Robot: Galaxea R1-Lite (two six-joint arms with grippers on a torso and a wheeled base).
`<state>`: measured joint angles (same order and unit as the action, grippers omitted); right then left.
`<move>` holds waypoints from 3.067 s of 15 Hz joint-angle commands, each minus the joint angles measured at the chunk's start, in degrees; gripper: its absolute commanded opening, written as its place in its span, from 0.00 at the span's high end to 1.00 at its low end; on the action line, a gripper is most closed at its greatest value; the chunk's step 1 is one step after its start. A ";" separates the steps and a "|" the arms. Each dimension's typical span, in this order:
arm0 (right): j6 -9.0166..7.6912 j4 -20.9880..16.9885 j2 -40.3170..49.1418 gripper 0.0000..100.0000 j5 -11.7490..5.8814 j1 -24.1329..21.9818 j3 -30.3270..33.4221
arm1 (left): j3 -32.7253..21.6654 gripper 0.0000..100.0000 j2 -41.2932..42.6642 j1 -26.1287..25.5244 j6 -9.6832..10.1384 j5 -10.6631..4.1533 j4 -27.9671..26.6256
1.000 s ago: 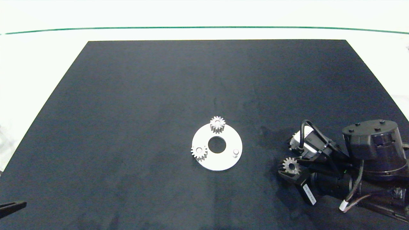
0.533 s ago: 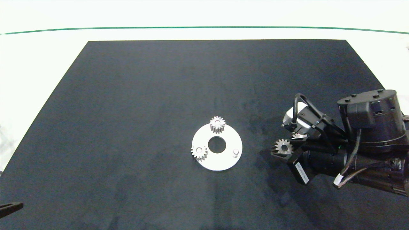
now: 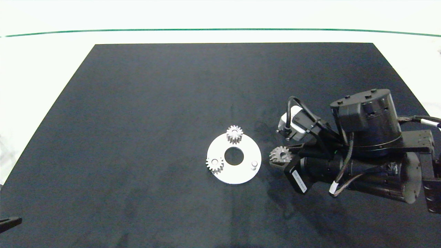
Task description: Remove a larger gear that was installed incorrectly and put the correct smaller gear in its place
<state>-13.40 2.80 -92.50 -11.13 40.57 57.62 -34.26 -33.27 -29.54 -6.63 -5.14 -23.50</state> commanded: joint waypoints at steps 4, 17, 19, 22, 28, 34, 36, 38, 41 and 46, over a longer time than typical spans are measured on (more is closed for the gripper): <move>2.15 -3.68 -5.14 0.78 -0.03 2.76 6.18 | 0.33 0.00 -0.04 -0.08 -0.05 0.05 1.27; 4.08 -3.59 -9.89 0.78 -1.09 3.64 8.73 | 1.21 0.00 0.92 -0.17 -0.05 0.05 1.27; 4.08 -3.59 -10.15 0.78 -1.17 3.90 8.91 | 1.38 0.00 0.92 -0.08 -0.05 0.13 1.27; 4.17 -3.59 -10.51 0.78 -1.09 4.87 8.47 | 1.91 0.00 1.19 -0.17 -0.05 0.05 1.36; 4.26 -3.51 -10.59 0.78 -1.17 5.13 8.12 | 2.53 0.00 1.54 -0.17 0.04 0.05 1.36; 6.45 -3.42 -9.19 0.00 -2.23 4.52 7.41 | 2.88 0.00 1.89 0.01 0.22 -0.04 1.27; 8.48 -3.33 -7.17 0.00 -5.04 3.73 6.97 | 2.97 0.00 2.51 1.32 0.22 -0.74 1.27; 12.08 -3.59 -3.21 0.00 -11.55 2.67 5.83 | 2.79 0.00 3.82 4.58 0.22 -1.27 1.27; 13.84 -3.77 5.93 0.00 -16.20 -3.66 1.44 | 3.05 0.00 6.29 14.68 0.04 -1.71 1.27; 9.97 -3.86 29.84 0.00 -25.52 -12.97 -11.39 | 4.81 0.00 14.72 29.36 -0.49 -1.80 0.12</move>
<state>-1.15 -1.01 -76.62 -32.57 32.44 52.68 -30.48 -23.39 -4.32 -6.85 -6.89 -22.71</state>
